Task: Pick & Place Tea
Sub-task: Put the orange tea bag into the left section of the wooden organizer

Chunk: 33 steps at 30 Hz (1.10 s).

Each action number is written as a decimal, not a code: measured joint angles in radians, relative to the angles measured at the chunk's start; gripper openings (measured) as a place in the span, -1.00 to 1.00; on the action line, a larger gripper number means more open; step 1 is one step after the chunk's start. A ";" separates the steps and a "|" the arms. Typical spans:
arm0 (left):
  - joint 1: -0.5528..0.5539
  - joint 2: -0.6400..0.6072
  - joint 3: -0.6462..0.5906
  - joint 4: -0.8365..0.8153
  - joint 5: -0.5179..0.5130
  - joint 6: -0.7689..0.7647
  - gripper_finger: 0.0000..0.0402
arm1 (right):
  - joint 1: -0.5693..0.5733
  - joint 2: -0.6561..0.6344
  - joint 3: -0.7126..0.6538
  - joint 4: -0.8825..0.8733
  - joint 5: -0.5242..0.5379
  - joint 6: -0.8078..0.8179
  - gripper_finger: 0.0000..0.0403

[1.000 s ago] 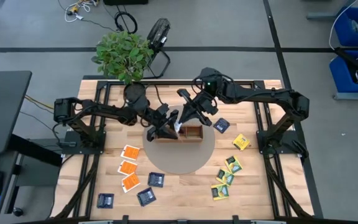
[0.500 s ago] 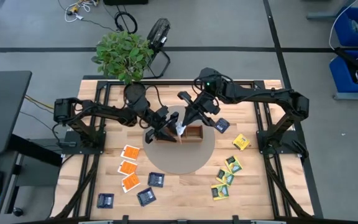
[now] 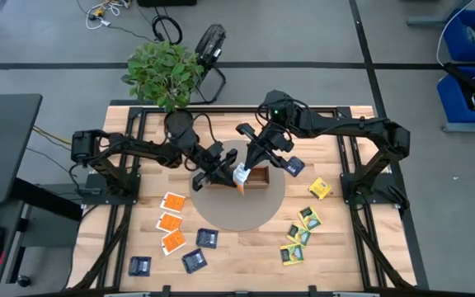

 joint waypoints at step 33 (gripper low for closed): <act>0.073 -0.001 0.000 -0.285 -0.109 0.183 -0.99 | -0.072 -0.165 0.000 -0.457 0.319 0.246 -0.30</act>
